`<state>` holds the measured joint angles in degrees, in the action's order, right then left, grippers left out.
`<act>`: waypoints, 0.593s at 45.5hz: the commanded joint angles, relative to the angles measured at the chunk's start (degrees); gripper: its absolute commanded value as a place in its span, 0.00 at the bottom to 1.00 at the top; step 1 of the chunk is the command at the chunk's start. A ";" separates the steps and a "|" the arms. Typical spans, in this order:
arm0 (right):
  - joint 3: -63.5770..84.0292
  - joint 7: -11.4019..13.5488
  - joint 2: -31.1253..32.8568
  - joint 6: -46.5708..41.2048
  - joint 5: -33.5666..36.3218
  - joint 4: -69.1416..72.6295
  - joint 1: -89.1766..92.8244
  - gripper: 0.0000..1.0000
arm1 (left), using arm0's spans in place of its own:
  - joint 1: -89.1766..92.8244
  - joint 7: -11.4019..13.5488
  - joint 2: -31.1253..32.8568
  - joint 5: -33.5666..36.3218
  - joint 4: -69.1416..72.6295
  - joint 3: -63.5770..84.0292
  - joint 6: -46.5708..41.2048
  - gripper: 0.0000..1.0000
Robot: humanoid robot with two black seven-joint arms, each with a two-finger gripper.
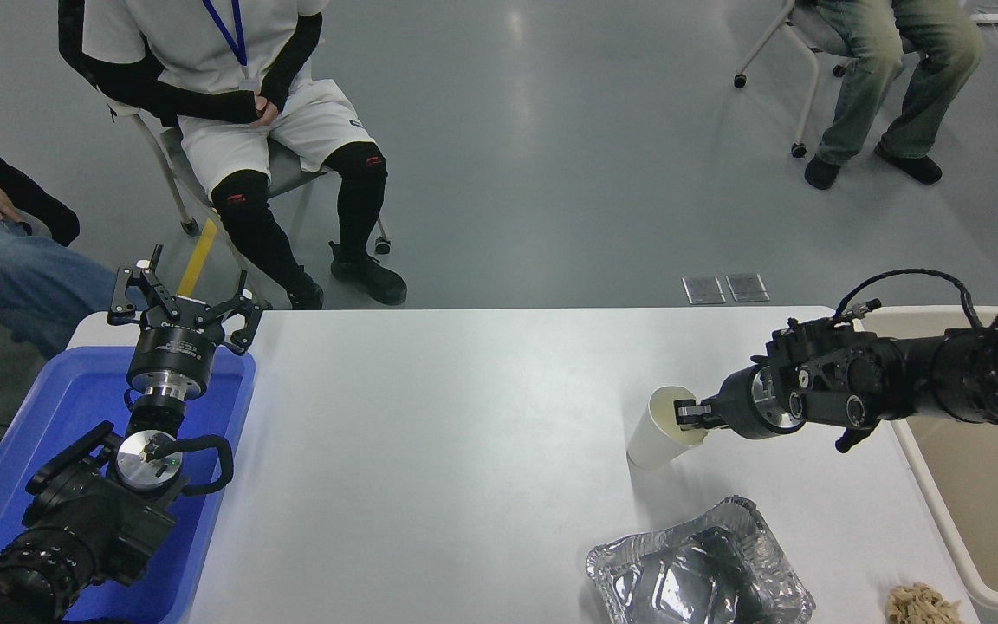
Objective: Pick up paper cup place in dustbin
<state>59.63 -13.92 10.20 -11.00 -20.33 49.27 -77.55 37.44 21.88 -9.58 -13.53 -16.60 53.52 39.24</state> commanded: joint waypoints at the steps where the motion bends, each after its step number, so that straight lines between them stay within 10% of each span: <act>1: 0.49 0.12 0.96 -5.78 -0.68 0.74 -4.09 0.00 | 0.00 0.00 0.00 0.00 -0.01 0.00 0.04 0.99; 27: 0.93 0.03 6.50 -34.00 -4.37 2.32 -25.63 0.00 | 0.00 0.00 0.00 0.00 -0.01 0.00 0.04 0.99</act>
<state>60.64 -13.86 13.58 -36.86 -21.61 50.76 -94.02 37.44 21.88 -9.58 -13.51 -16.61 53.53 39.29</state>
